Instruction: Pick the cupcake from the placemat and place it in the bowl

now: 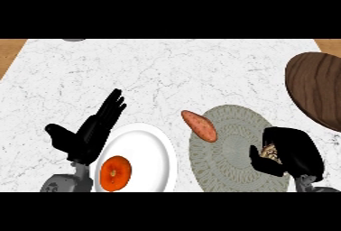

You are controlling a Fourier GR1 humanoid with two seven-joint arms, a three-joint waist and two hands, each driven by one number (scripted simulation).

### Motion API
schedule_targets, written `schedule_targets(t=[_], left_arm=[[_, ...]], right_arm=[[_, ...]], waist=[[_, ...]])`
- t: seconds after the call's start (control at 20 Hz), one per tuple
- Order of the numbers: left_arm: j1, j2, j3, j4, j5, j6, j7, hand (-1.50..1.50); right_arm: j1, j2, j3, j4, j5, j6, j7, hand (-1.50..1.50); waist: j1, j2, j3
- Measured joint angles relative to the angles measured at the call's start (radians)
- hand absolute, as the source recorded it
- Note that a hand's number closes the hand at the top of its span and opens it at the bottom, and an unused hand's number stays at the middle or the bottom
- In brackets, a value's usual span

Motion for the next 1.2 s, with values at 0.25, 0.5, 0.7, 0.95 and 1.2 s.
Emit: schedule_targets(t=[0.25, 0.5, 0.7, 0.95, 1.2], left_arm=[[-0.010, -0.005, 0.006, -0.001, 0.003, -0.001, 0.008, 0.00], [-0.002, -0.004, 0.012, -0.008, 0.007, -0.009, 0.005, 0.00], [-0.001, -0.001, 0.014, -0.017, 0.007, -0.012, 0.018, 0.00], [-0.021, -0.011, 0.011, -0.007, -0.001, -0.011, 0.026, 0.00], [-0.025, -0.015, 0.017, -0.008, -0.005, -0.016, 0.030, 0.00]], right_arm=[[0.079, -0.044, -0.065, -0.273, -0.065, 0.052, 0.000, 1.50], [0.080, -0.073, -0.172, -0.519, -0.118, 0.126, 0.058, 1.50], [0.028, -0.099, -0.293, -0.590, -0.162, 0.227, 0.103, 1.50], [-0.110, -0.095, -0.416, -0.567, -0.207, 0.304, 0.121, 1.50], [-0.217, -0.109, -0.531, -0.495, -0.293, 0.315, 0.099, 1.50]], waist=[[-0.003, 0.000, 0.001], [-0.002, 0.000, 0.000], [0.000, 0.001, 0.000], [0.008, 0.003, 0.001], [0.013, 0.005, 0.001]])
